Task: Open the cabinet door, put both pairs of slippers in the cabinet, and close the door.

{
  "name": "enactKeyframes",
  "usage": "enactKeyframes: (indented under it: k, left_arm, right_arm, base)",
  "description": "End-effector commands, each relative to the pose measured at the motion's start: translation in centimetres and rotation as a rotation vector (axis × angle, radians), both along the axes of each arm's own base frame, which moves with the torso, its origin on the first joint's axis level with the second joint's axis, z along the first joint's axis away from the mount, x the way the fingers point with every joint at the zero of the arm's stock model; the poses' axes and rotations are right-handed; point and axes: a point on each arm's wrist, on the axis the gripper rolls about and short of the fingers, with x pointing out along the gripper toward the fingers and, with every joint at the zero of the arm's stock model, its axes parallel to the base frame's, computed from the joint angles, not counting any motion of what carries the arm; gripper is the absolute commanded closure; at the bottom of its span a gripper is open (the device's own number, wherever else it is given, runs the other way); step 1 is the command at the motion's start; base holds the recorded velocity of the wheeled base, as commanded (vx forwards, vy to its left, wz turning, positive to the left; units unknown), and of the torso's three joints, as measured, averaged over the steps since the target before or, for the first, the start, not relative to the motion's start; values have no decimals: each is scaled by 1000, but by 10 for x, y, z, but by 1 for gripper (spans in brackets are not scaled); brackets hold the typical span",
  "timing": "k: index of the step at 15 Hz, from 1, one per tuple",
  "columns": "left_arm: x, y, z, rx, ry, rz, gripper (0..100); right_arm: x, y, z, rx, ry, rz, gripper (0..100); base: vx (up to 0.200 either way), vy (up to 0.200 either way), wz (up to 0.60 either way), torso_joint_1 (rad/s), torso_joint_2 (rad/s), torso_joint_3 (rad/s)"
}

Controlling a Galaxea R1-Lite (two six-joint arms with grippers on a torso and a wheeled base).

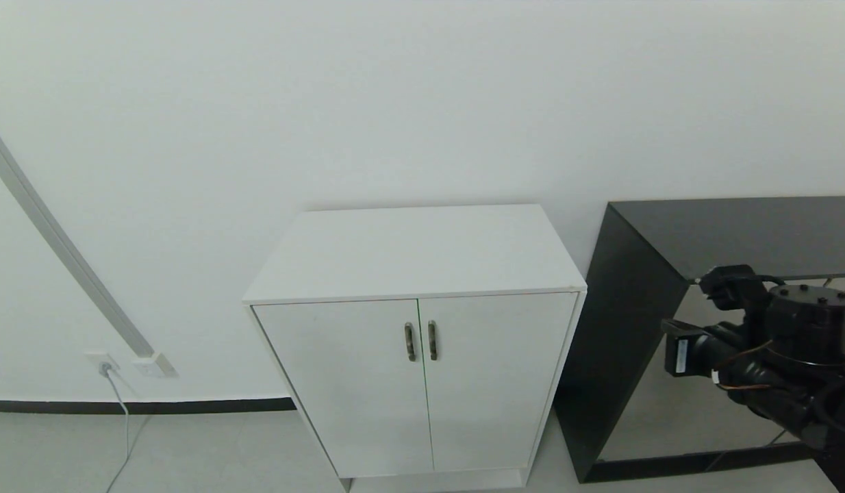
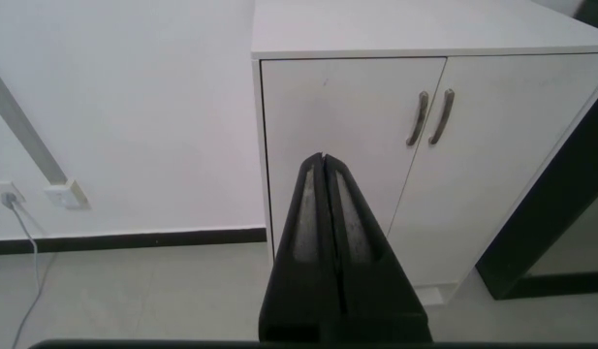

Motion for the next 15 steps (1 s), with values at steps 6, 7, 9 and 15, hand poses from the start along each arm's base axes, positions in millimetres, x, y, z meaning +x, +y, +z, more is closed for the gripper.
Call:
enactKeyframes:
  k: [6,7,9,15]
  left_arm:
    - [0,0,0,0,1,0,100]
    - [0,0,0,0,1,1,100]
    - [0,0,0,0,1,1,100]
    - [0,0,0,0,1,0,100]
  right_arm:
    - [-72,-42,3,-20,-18,-107,100]
    - [-82,-44,4,-21,-31,-106,100]
    - [-101,-48,0,-20,-36,-106,100]
    - [-164,-58,-4,5,-8,-33,100]
  base:
    - [0,0,0,0,0,0]
    - [0,0,0,0,0,0]
    - [0,0,0,0,0,0]
    - [0,0,0,0,0,0]
